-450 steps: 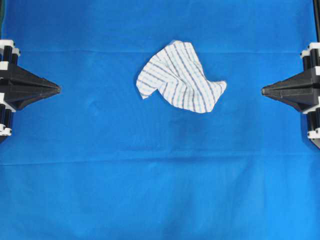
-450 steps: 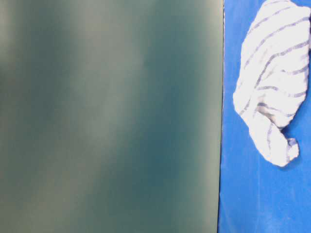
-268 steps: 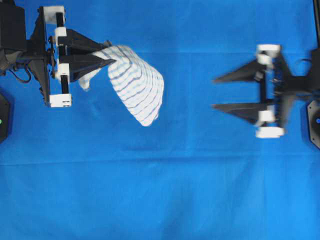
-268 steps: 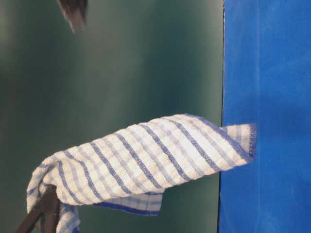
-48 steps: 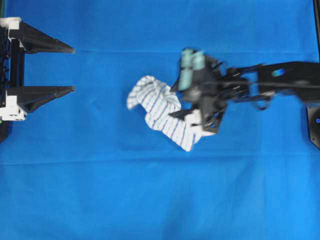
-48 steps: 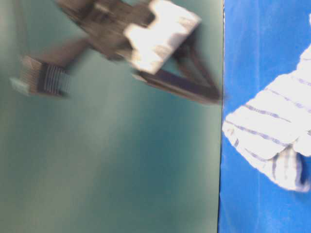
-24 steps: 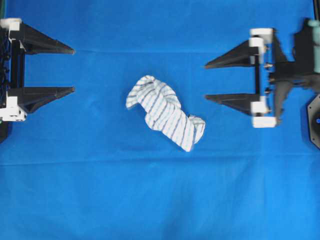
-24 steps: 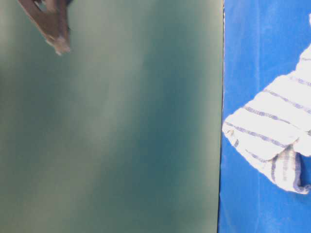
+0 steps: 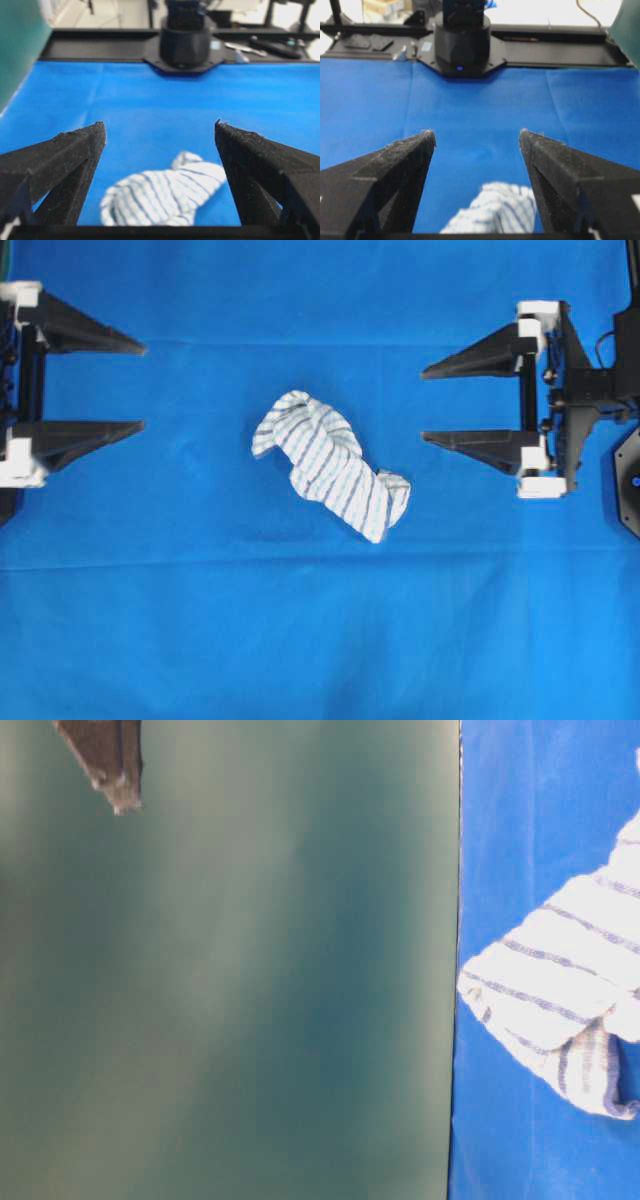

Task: Hand over the towel.

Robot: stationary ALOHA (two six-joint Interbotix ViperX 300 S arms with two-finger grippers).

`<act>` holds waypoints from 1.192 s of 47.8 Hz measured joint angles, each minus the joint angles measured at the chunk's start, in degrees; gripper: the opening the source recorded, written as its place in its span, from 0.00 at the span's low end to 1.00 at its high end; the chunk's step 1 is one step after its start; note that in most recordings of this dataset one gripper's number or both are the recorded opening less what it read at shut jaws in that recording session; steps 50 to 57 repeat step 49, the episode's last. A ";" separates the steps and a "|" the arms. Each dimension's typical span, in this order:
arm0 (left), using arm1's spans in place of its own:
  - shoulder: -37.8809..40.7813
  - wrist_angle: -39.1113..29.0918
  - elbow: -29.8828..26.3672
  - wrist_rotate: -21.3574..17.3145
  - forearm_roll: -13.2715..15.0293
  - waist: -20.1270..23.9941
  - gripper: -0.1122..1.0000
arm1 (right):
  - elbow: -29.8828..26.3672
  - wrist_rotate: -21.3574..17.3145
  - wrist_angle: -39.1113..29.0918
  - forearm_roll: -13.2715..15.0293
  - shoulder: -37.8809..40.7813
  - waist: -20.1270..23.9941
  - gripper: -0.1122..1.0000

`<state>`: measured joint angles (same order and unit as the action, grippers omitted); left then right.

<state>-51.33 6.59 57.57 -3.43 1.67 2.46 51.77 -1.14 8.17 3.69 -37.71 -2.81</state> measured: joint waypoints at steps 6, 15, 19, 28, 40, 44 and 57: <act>-4.04 -4.57 0.53 0.00 0.00 -1.93 0.94 | 1.49 0.00 -4.92 0.00 -6.68 0.09 0.74; -10.72 -10.11 3.43 -0.26 0.00 -3.16 0.94 | 7.12 -0.09 -10.55 0.00 -17.58 0.18 0.74; -13.97 -10.37 5.71 -0.53 -0.09 -3.16 0.94 | 11.07 0.09 -11.07 0.00 -22.76 0.18 0.74; -23.20 -10.37 12.66 -0.53 0.00 -2.72 0.94 | 21.01 -0.35 -9.14 -0.44 -33.31 0.18 0.73; -34.19 -10.46 21.97 0.26 -0.09 -2.55 0.89 | 31.29 -0.44 -1.23 -1.93 -37.79 0.18 0.73; -36.91 -10.46 24.43 0.97 -0.09 -2.37 0.87 | 33.75 -0.53 1.49 -3.25 -37.00 0.18 0.73; -38.14 -10.46 25.40 1.93 0.00 -2.29 0.87 | 35.24 -0.53 4.31 -4.31 -34.89 0.18 0.73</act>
